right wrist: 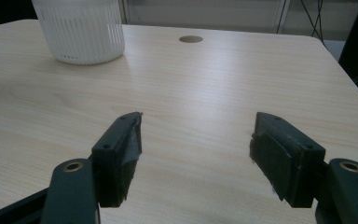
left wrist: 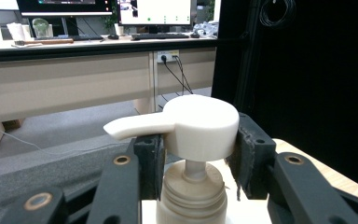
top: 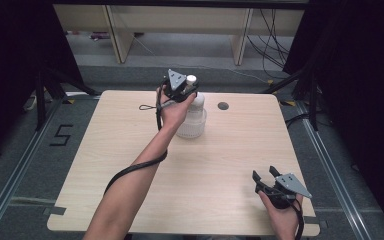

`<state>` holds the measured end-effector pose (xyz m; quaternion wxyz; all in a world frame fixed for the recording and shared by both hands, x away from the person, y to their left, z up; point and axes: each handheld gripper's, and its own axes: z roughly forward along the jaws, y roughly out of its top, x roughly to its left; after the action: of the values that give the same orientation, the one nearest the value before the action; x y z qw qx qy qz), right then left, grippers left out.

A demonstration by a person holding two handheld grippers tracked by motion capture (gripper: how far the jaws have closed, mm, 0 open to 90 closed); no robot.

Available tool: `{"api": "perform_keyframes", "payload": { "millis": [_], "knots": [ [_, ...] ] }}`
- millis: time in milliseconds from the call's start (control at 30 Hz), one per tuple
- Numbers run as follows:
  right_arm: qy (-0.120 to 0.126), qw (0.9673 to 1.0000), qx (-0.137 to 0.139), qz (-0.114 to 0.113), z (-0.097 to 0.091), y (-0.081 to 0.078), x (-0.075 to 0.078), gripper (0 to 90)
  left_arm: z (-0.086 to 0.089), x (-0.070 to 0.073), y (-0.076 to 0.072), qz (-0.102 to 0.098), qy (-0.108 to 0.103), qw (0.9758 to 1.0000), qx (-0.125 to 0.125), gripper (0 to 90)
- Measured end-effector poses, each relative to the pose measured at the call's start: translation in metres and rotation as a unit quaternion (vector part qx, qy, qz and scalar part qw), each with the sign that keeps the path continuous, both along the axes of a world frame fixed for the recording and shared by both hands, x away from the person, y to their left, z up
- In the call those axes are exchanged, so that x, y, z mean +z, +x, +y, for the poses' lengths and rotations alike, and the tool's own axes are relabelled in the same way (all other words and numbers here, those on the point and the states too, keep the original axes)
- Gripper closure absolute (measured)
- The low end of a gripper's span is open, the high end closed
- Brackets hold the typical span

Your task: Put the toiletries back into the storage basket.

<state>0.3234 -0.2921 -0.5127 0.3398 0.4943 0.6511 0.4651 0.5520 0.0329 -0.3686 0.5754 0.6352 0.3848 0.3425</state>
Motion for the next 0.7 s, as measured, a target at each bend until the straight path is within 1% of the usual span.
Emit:
{"api": "perform_keyframes", "payload": {
  "millis": [33,167,200,233,267,300,367,400,467,500,633,667,700],
  "knots": [
    [0.002,1.0000,-0.002,-0.006,0.0004,0.0004,-0.0006,33.8,0.0004,-0.0002,-0.0003,0.000,-0.001,1.0000,0.000,58.7],
    [0.002,1.0000,-0.002,-0.005,0.0005,0.0004,-0.0006,33.8,0.0019,-0.0008,-0.0004,0.000,-0.001,1.0000,-0.001,58.6],
    [0.002,1.0000,-0.001,-0.006,0.0007,0.0004,-0.0005,33.8,0.0023,-0.0013,-0.0004,-0.003,-0.001,1.0000,0.000,58.5],
    [0.000,1.0000,-0.001,0.001,0.0010,0.0000,-0.0001,33.8,0.0026,-0.0019,-0.0007,-0.005,0.000,1.0000,0.000,58.4],
    [0.006,0.9999,-0.004,0.011,0.0022,-0.0013,0.0004,33.8,0.0028,-0.0026,-0.0015,-0.007,0.001,1.0000,0.001,58.3],
    [-0.004,1.0000,0.004,0.005,0.0005,-0.0002,0.0003,33.8,0.0030,-0.0030,-0.0020,-0.007,0.003,1.0000,0.003,58.2],
    [-0.005,1.0000,0.003,0.005,0.0007,-0.0002,0.0003,33.7,0.0047,-0.0037,-0.0033,-0.007,0.005,1.0000,0.005,57.8],
    [0.002,1.0000,0.003,0.007,0.0019,0.0000,-0.0001,33.7,0.0053,-0.0039,-0.0039,-0.006,0.004,1.0000,0.006,56.0],
    [0.002,1.0000,0.003,0.007,0.0020,0.0000,0.0000,33.7,0.0068,-0.0041,-0.0052,-0.004,0.001,1.0000,0.005,55.0],
    [-0.006,1.0000,0.003,0.005,0.0009,0.0001,0.0003,33.6,0.0070,-0.0042,-0.0056,-0.005,0.001,1.0000,0.006,53.4],
    [-0.006,1.0000,0.003,0.005,0.0009,0.0000,0.0003,33.5,0.0067,-0.0057,-0.0067,0.000,0.004,1.0000,0.004,48.9],
    [0.002,1.0000,0.003,0.007,0.0019,0.0000,0.0000,33.4,0.0067,-0.0065,-0.0070,0.002,0.004,1.0000,0.003,48.0],
    [0.003,1.0000,0.002,0.009,0.0020,-0.0002,0.0002,33.4,0.0068,-0.0072,-0.0075,0.003,0.003,1.0000,0.004,46.6]
  ]
}}
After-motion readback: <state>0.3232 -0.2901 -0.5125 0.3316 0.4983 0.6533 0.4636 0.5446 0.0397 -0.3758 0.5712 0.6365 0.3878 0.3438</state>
